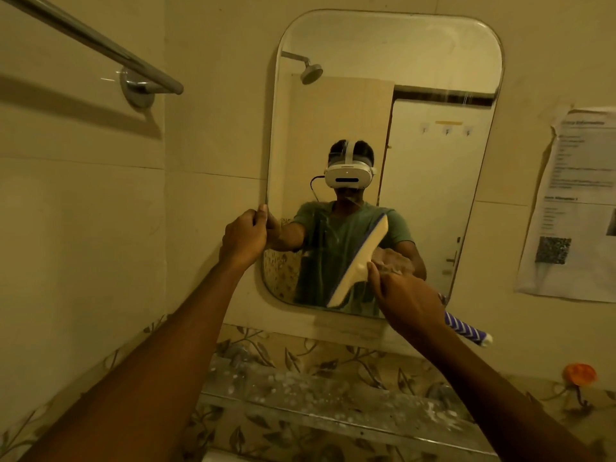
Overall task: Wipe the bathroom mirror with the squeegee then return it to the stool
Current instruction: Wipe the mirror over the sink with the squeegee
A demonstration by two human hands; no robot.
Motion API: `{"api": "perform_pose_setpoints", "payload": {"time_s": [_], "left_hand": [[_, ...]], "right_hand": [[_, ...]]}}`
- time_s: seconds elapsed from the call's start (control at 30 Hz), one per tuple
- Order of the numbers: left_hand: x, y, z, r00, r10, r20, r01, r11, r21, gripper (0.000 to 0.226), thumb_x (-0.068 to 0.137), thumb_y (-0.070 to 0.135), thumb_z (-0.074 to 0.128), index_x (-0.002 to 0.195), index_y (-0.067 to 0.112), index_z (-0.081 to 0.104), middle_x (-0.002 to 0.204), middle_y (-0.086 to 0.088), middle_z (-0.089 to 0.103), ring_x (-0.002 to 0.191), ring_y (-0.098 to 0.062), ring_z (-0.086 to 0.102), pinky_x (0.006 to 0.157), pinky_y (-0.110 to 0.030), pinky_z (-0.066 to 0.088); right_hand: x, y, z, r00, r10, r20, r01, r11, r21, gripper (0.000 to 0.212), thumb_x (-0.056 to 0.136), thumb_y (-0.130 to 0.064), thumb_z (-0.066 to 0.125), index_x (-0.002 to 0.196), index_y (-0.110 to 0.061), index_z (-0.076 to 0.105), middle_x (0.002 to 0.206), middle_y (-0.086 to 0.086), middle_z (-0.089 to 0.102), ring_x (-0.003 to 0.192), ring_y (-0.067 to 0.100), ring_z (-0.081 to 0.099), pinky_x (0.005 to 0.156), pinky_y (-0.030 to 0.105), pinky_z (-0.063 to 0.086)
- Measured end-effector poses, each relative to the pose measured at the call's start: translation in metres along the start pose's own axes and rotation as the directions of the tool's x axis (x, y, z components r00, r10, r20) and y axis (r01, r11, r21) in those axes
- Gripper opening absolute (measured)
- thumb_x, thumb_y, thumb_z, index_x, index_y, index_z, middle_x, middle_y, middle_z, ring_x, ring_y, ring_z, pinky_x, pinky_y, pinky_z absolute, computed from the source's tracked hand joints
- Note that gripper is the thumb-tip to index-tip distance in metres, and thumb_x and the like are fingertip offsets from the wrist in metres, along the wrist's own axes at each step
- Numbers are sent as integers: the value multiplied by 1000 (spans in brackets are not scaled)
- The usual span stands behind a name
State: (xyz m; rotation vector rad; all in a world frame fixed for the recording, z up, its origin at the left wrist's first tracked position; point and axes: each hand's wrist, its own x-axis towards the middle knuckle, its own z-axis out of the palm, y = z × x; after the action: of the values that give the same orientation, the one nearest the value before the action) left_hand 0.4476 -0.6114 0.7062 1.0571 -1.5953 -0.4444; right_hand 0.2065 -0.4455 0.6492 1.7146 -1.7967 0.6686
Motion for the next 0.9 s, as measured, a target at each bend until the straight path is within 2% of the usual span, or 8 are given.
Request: {"api": "perform_pose_setpoints", "payload": {"time_s": [0.13, 0.23, 0.4, 0.5, 0.57, 0.67, 0.73, 0.9], "left_hand": [[-3, 1, 3, 999, -24, -27, 23, 1000, -19, 38, 99, 54, 31, 91, 25, 55, 89, 0, 58, 88, -27, 60, 76, -47, 56], [-3, -1, 6, 999, -19, -50, 18, 1000, -15, 38, 99, 54, 31, 89, 27, 55, 91, -2, 61, 85, -22, 57, 71, -37, 50], [0, -5, 9, 997, -3, -74, 3, 1000, 7, 44, 99, 54, 30, 94, 21, 59, 93, -5, 62, 88, -26, 59, 70, -35, 45], [1, -6, 9, 998, 1, -61, 0, 1000, 7, 45, 99, 53, 30, 97, 19, 59, 93, -4, 61, 91, -26, 59, 72, -35, 45], [2, -6, 7, 999, 5, -44, -4, 1000, 2, 46, 100, 51, 30, 103, 17, 60, 100, -7, 64, 94, -27, 60, 77, -39, 49], [3, -5, 7, 1000, 11, -21, -11, 1000, -5, 45, 101, 49, 30, 105, 15, 60, 105, -11, 65, 98, -30, 60, 84, -43, 50], [1, -3, 8, 1000, 12, -28, -13, 1000, -9, 45, 101, 48, 30, 105, 13, 59, 106, -12, 65, 99, -31, 60, 85, -45, 50], [-2, 0, 8, 1000, -15, -18, 14, 999, -46, 47, 101, 48, 29, 105, 12, 58, 108, -14, 64, 100, -32, 60, 88, -48, 50]], "right_hand": [[42, -45, -13, 991, -45, -123, 39, 998, -51, 32, 102, -43, 36, 96, -24, 62, 70, -9, 49, 57, 8, 53, 46, 20, 39], [59, -72, -5, 994, -56, -96, 45, 993, -107, 35, 101, -47, 35, 84, -25, 57, 60, -12, 37, 51, 8, 46, 46, 23, 29], [35, -48, 7, 998, -48, -33, 48, 999, 17, 16, 96, -41, 48, 106, -33, 39, 95, 2, 59, 77, 18, 55, 59, 38, 52], [16, -12, 10, 997, -72, 15, 73, 995, -70, 12, 99, -33, 48, 110, -33, 50, 90, 2, 65, 58, 7, 42, 49, 23, 35], [8, -1, 9, 998, -62, 33, 66, 991, -114, 25, 101, -38, 39, 107, -25, 60, 82, -1, 61, 50, 0, 31, 45, 18, 21], [4, -9, 4, 1000, -13, 25, 15, 998, -64, 51, 98, -54, 16, 81, -29, 56, 68, -8, 50, 49, 0, 36, 47, 21, 28], [7, -27, 0, 999, -27, 24, 27, 999, -22, 63, 93, -61, 2, 76, -29, 53, 62, -8, 48, 48, 4, 45, 49, 23, 37], [20, -85, 20, 967, -237, 96, 250, 953, -171, 48, 101, -53, 25, 67, -26, 47, 49, -7, 40, 37, 7, 37, 39, 22, 20]]}}
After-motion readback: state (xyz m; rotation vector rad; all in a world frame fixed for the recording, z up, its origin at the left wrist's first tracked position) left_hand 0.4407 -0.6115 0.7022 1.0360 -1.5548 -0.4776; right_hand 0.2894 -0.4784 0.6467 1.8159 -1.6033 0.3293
